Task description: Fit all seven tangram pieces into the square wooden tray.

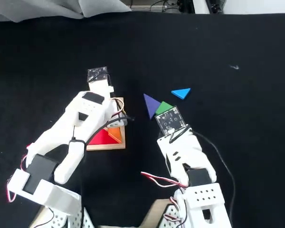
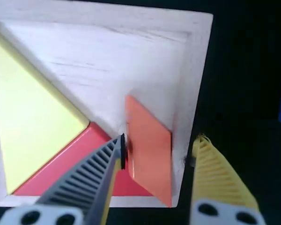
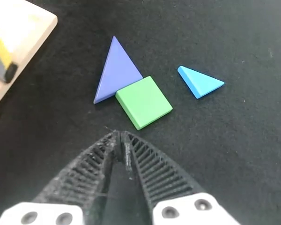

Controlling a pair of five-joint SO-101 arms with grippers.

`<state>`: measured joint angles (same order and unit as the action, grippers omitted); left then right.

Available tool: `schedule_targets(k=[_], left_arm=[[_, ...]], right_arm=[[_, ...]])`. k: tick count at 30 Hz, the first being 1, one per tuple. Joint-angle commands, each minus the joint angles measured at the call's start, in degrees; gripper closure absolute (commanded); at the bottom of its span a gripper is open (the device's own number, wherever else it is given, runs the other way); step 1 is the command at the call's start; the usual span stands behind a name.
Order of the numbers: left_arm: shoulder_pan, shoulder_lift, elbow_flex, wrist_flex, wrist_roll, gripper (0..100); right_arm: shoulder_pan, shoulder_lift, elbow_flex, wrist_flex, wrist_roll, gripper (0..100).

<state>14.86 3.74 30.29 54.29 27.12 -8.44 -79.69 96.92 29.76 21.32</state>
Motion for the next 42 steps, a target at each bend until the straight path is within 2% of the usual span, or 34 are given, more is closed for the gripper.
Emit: schedule_targets(k=[1,6,15,19,24,26,34,42], left_arm=[[0.2,-0.3,-4.0,0.1,-0.5,75],[1.2,0.0,-4.0,-0.4,-0.6,75],[0.4,0.1,-3.6,-6.2,-0.6,75],[-0.3,-0.6,-3.5,-4.9,-0.6,75],[0.1,0.0,-7.0,3.0,-0.6,75],[1.3,0.1,-6.1,3.9,-0.6,75],[2.0,0.1,-3.1,-1.3,-0.6,75],[1.7,0.7,-2.3,-2.0,-0.4,75]], right_arm=[[-0.8,-1.1,-0.2,-1.1,0.4,98.6],[-0.8,-1.1,-0.2,-1.1,0.4,98.6],[-0.8,-1.1,-0.2,-1.0,0.4,98.6],[-0.8,-1.1,-0.2,-1.0,0.4,98.6],[-0.8,-1.1,-0.2,-1.1,0.4,98.6],[-0.8,-1.1,-0.2,-1.1,0.4,98.6],[-0.8,-1.1,-0.2,-1.0,0.4,98.6],[-0.8,-1.1,-0.1,-0.9,0.4,98.6]])
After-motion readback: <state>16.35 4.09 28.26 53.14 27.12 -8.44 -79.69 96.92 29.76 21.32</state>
